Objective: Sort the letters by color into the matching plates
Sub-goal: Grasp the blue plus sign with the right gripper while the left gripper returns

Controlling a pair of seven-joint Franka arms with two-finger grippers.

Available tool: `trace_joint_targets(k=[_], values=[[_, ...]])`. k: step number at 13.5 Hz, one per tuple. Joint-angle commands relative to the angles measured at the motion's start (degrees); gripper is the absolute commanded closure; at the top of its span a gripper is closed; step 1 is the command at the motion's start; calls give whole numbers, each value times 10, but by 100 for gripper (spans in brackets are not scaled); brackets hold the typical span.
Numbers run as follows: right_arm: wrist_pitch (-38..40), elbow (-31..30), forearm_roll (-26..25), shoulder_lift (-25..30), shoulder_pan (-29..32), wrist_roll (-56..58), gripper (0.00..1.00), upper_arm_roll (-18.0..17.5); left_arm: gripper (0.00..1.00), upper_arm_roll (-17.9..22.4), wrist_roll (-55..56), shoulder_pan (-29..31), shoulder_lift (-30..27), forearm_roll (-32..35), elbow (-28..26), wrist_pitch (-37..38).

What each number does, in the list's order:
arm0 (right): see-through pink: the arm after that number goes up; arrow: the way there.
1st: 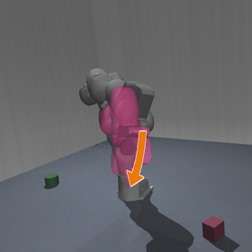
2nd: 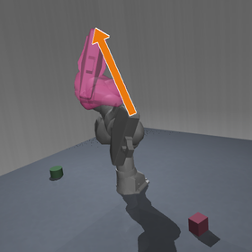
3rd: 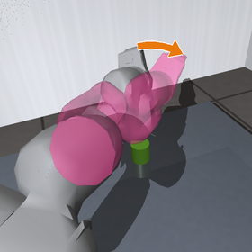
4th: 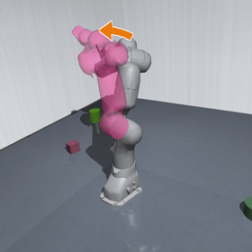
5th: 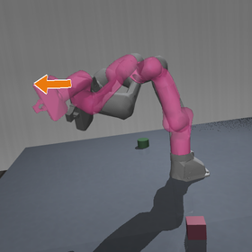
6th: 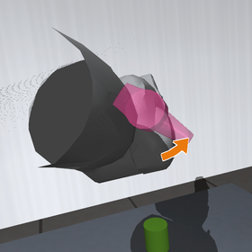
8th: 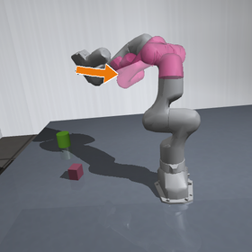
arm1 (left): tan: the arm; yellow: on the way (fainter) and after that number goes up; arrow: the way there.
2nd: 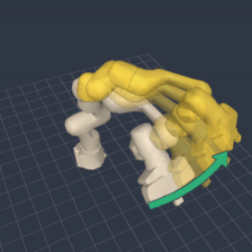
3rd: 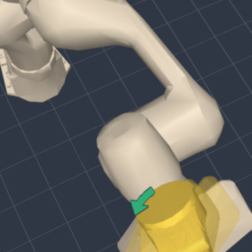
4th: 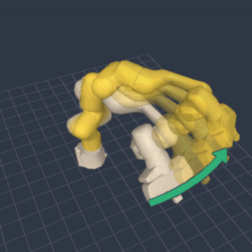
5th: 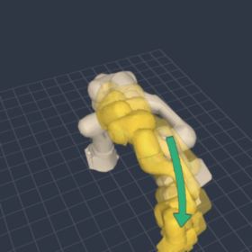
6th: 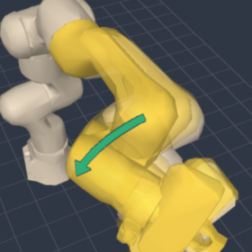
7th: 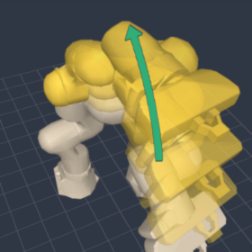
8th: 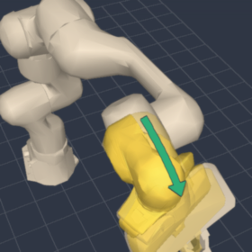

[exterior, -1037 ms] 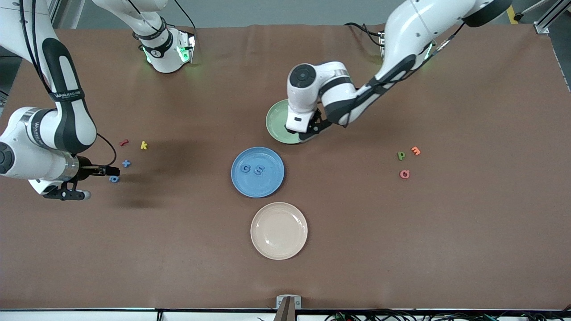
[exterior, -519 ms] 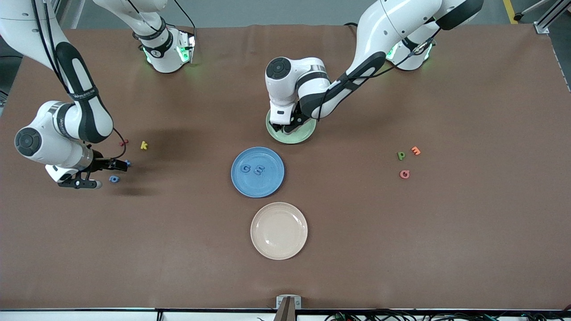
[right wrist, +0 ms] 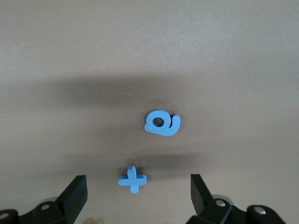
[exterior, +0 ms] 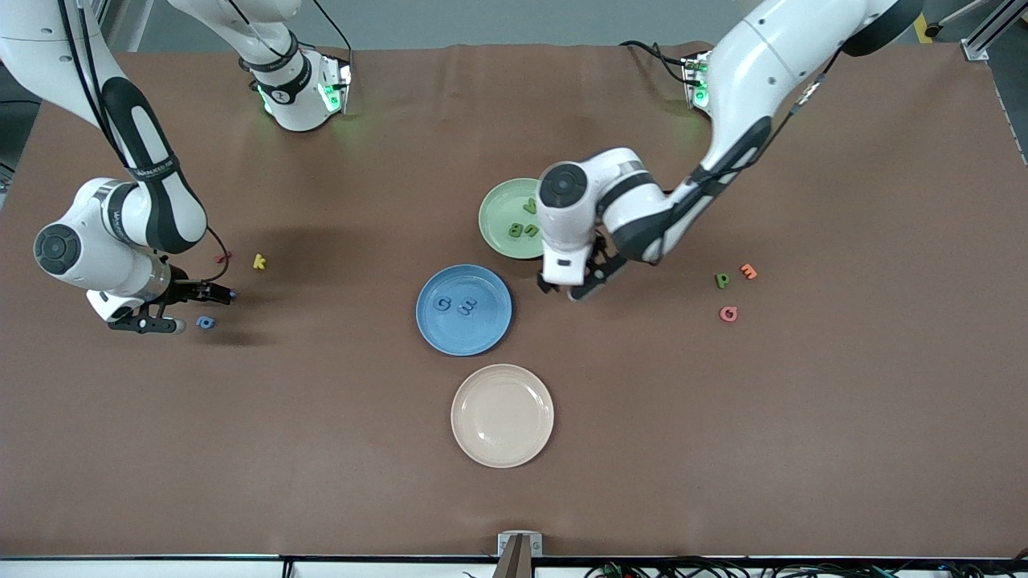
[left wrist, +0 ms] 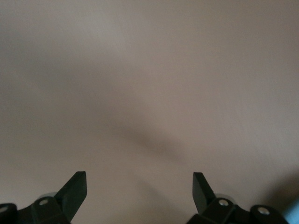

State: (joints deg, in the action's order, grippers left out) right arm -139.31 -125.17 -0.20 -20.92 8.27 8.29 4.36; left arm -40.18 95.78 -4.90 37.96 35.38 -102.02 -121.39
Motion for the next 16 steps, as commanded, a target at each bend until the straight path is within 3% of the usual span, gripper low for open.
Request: trace_joint_targets(k=[1, 4, 10, 12, 16], values=[[-10, -11, -11, 2, 15, 2, 2, -13, 1, -8, -87, 61, -56, 8, -42, 16], [-10, -12, -9, -8, 13, 1, 3, -13, 1, -16, -217, 140, -85, 9, -85, 14], [-30, -15, -8, -27, 10, 1, 12, -15, 1, -143, -442, 391, -90, 8, -164, 13], [-30, -16, -8, -31, 9, 1, 19, -15, 1, -161, -449, 422, -90, 10, -193, 3], [-30, -18, -8, -35, 10, 1, 37, -15, 3, -161, -451, 465, -93, 49, -260, -87]])
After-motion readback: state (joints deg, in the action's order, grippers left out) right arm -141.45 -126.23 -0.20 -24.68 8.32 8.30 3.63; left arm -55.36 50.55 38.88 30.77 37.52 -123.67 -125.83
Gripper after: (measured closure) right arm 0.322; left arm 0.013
